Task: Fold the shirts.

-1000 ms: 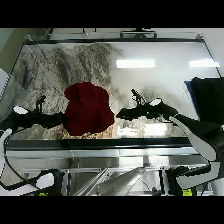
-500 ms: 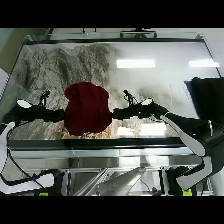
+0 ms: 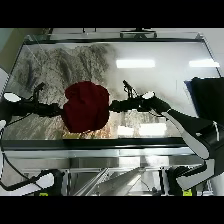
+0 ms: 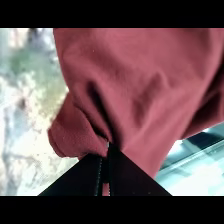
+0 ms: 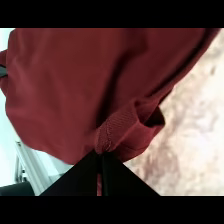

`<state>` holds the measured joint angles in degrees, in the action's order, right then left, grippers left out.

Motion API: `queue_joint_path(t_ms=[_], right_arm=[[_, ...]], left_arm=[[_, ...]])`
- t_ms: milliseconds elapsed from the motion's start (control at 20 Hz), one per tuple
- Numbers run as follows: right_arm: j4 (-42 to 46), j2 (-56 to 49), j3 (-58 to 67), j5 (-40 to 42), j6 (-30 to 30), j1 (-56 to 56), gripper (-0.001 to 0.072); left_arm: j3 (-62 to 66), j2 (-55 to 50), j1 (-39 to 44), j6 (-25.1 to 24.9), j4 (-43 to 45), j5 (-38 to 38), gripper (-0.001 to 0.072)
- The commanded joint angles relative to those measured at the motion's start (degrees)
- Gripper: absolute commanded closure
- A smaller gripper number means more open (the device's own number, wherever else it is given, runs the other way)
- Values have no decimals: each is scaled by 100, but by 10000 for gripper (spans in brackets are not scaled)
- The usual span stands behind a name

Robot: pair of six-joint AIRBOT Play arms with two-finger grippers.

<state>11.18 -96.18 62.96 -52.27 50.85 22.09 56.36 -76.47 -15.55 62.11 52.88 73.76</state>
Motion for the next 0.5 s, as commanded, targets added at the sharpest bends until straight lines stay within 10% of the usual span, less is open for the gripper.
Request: queue_joint_path(t_ms=[0,150,200,300,450], right_arm=[[170,234,28,-96,-7,-118,698],[243,234,20,-120,13,-109,698],[273,234,20,-122,15,-103,698],[275,232,20,-205,13,-103,698],[278,232,17,-232,15,-103,698]], left_arm=[[-160,564,-247,4,-46,50,687],[-815,922,-411,-24,-42,-260,686],[-1099,1038,-422,-33,-33,-474,603],[-1580,1169,-490,-33,-11,-800,130],[-2118,1176,-686,-31,-15,-1384,27]])
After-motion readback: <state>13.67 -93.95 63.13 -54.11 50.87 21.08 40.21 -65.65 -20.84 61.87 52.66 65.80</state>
